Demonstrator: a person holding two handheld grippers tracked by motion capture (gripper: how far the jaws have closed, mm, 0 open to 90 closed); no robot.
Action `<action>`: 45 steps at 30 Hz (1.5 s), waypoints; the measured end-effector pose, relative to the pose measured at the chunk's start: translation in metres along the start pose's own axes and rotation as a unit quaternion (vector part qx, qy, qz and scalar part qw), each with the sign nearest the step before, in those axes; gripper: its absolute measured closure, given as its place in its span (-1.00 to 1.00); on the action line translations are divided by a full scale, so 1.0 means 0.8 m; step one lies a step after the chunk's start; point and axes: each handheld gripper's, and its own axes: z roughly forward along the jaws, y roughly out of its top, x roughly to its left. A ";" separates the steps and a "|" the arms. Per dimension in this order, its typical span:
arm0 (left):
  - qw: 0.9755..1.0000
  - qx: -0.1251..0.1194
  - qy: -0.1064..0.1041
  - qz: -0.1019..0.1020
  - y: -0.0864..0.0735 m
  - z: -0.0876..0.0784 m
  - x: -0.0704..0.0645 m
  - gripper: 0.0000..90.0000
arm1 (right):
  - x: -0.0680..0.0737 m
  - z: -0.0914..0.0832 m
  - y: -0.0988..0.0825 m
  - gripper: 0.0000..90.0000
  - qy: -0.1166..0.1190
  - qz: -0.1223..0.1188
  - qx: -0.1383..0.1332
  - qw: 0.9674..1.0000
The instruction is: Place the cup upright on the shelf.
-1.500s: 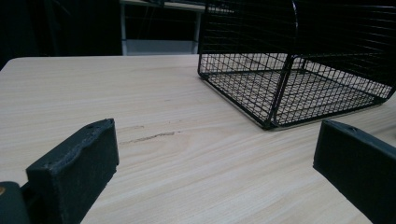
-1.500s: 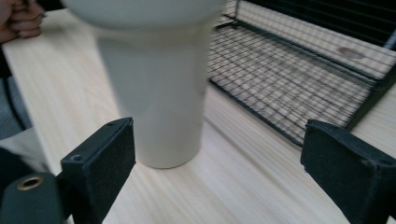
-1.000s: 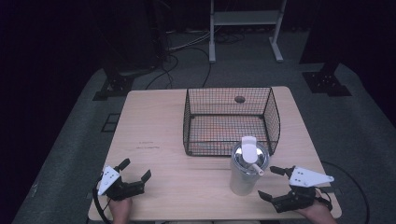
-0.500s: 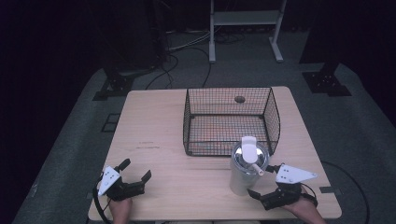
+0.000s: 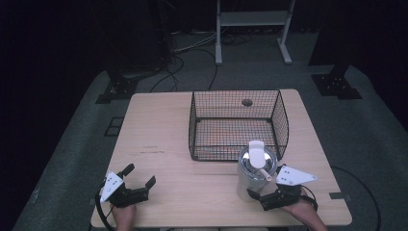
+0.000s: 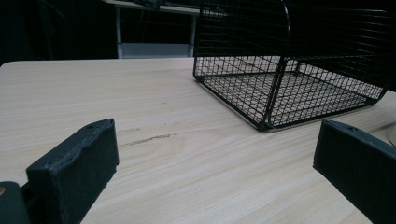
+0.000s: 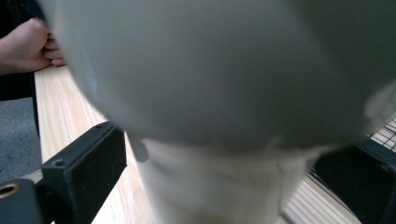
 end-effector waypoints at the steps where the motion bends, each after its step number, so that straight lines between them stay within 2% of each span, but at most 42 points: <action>1: 1.000 0.000 0.000 0.000 0.000 0.000 0.000 -1.00 | 0.001 0.002 0.000 -0.93 0.000 0.004 -0.003 1.000; 7: 1.000 -0.001 -0.001 0.000 0.000 0.000 0.000 -1.00 | 0.001 0.010 -0.002 -0.89 -0.004 0.004 -0.026 1.000; 23: 1.000 -0.003 -0.004 -0.001 0.000 -0.001 0.001 -1.00 | 0.005 0.011 -0.001 -0.79 -0.015 -0.004 -0.038 0.999; 26: 1.000 -0.003 -0.003 -0.001 0.000 -0.001 0.001 -1.00 | 0.004 0.010 0.000 -0.79 -0.007 -0.011 -0.035 0.999; 30: 1.000 -0.003 -0.003 -0.002 0.000 -0.001 0.001 -1.00 | 0.002 0.006 0.005 -0.78 0.008 -0.003 -0.045 0.999; 34: 1.000 -0.003 -0.002 -0.002 0.000 -0.001 0.001 -1.00 | 0.000 -0.001 0.025 -0.78 0.009 -0.015 -0.058 0.998; 38: 1.000 -0.003 -0.002 -0.002 0.000 -0.001 0.002 -1.00 | -0.002 -0.004 0.040 -0.79 0.017 -0.014 -0.066 0.998; 41: 1.000 -0.005 -0.002 -0.005 0.000 -0.001 0.001 -1.00 | -0.004 -0.005 0.061 -0.79 0.003 -0.023 -0.066 0.998; 45: 1.000 -0.006 -0.002 -0.006 0.000 -0.001 0.002 -1.00 | -0.008 -0.003 0.075 -0.79 0.006 -0.025 -0.067 0.997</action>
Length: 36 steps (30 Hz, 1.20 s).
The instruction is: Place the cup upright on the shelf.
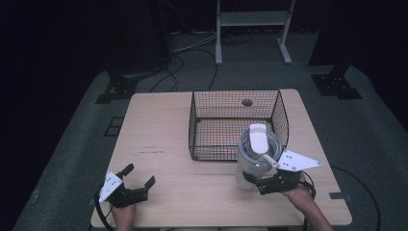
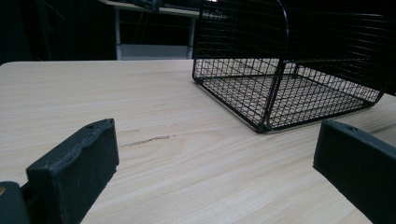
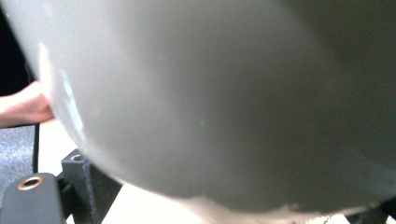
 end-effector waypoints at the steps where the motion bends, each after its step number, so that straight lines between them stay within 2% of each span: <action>1: 1.000 0.001 0.000 -0.001 0.000 0.000 0.000 -1.00 | -0.001 0.001 0.004 -0.79 0.002 0.001 -0.001 1.000; 4: 1.000 0.002 0.000 0.000 0.000 0.000 0.000 -1.00 | -0.001 0.005 0.021 -0.79 0.007 -0.004 -0.003 1.000; 13: 1.000 -0.001 -0.001 -0.002 0.000 0.000 0.001 -1.00 | -0.008 0.016 0.048 -0.79 0.011 -0.004 -0.005 1.000; 21: 1.000 -0.001 -0.001 -0.002 0.000 0.000 0.002 -1.00 | -0.017 0.030 0.076 -0.79 0.012 -0.014 -0.004 1.000; 25: 1.000 -0.002 0.001 -0.004 0.000 0.000 0.002 -1.00 | -0.024 0.036 0.086 -0.79 0.017 -0.006 -0.008 1.000; 36: 1.000 -0.007 -0.002 -0.011 0.000 -0.001 0.005 -1.00 | -0.045 0.055 0.106 -0.79 -0.002 -0.013 -0.002 1.000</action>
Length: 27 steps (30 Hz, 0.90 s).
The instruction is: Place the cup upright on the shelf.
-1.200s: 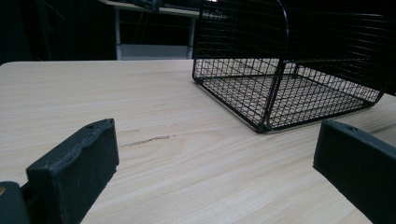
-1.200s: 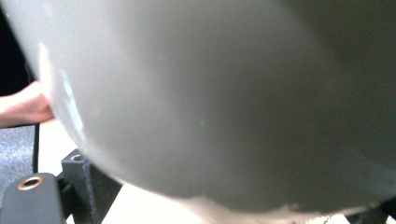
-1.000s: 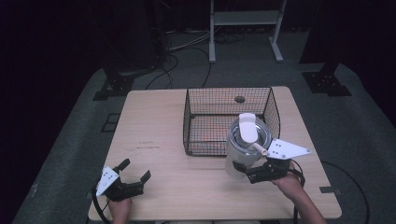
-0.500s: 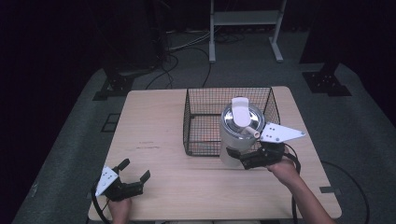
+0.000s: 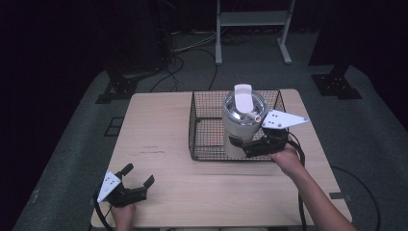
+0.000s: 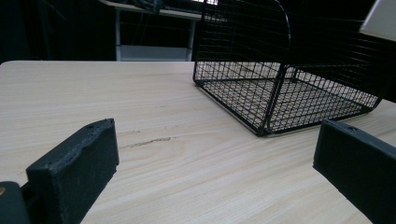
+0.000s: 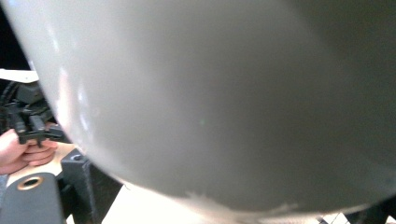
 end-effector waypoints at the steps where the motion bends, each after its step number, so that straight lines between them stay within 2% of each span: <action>1: 1.000 0.001 0.000 0.001 0.000 0.000 0.000 -1.00 | -0.006 0.007 0.002 -0.79 -0.001 -0.005 -0.002 1.000; 3: 1.000 0.002 0.000 0.001 0.000 0.001 0.000 -1.00 | -0.009 0.009 0.003 -0.79 -0.001 -0.007 -0.002 1.000; 11: 1.000 0.003 0.000 0.001 0.000 0.001 0.001 -1.00 | -0.037 0.049 0.015 -0.79 -0.015 -0.005 0.000 1.000; 21: 1.000 0.002 -0.002 0.000 0.000 0.000 0.001 -1.00 | -0.059 0.087 0.022 -0.79 -0.023 -0.007 -0.010 1.000; 27: 1.000 -0.002 -0.005 -0.006 0.000 -0.001 0.002 -1.00 | -0.071 0.110 0.024 -0.79 -0.029 -0.009 0.001 1.000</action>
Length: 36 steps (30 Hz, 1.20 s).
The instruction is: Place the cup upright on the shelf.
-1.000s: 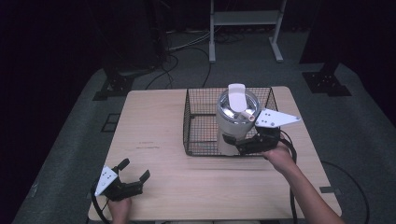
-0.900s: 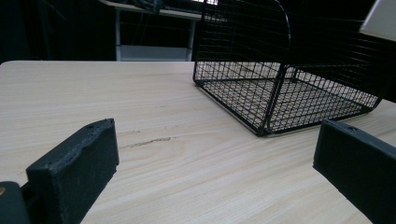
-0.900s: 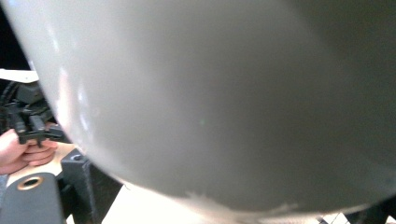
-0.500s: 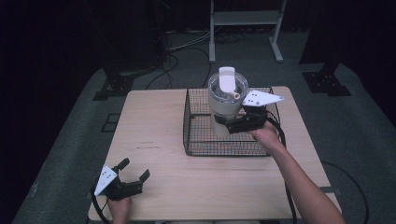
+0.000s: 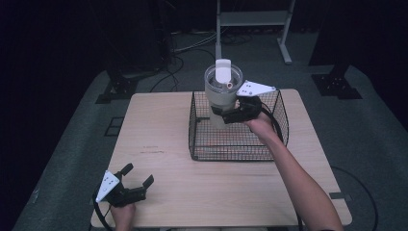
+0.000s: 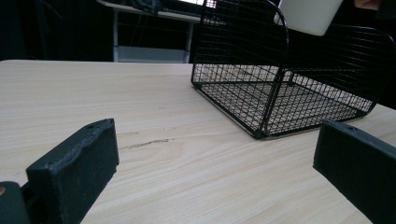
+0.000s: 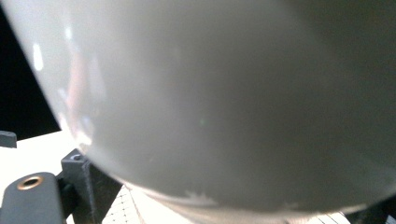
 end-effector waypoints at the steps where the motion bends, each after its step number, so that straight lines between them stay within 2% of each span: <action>1: 1.000 0.000 0.000 0.000 0.000 0.000 0.000 -1.00 | -0.001 0.004 -0.001 -0.79 0.001 0.000 -0.002 1.000; 8: 1.000 0.000 -0.001 0.001 0.000 0.000 0.001 -1.00 | -0.009 0.023 -0.003 -0.79 0.002 0.003 0.017 1.000; 25: 1.000 -0.001 -0.002 0.000 0.000 -0.001 0.001 -1.00 | -0.030 0.055 -0.027 -0.79 0.003 0.021 0.035 0.999; 31: 1.000 -0.007 -0.005 -0.002 0.000 -0.002 0.002 -1.00 | -0.034 0.066 -0.040 -0.79 0.013 0.028 0.043 0.999; 36: 1.000 -0.009 -0.006 -0.007 0.000 -0.002 0.003 -1.00 | -0.031 0.075 -0.050 -0.79 0.035 0.040 0.052 0.997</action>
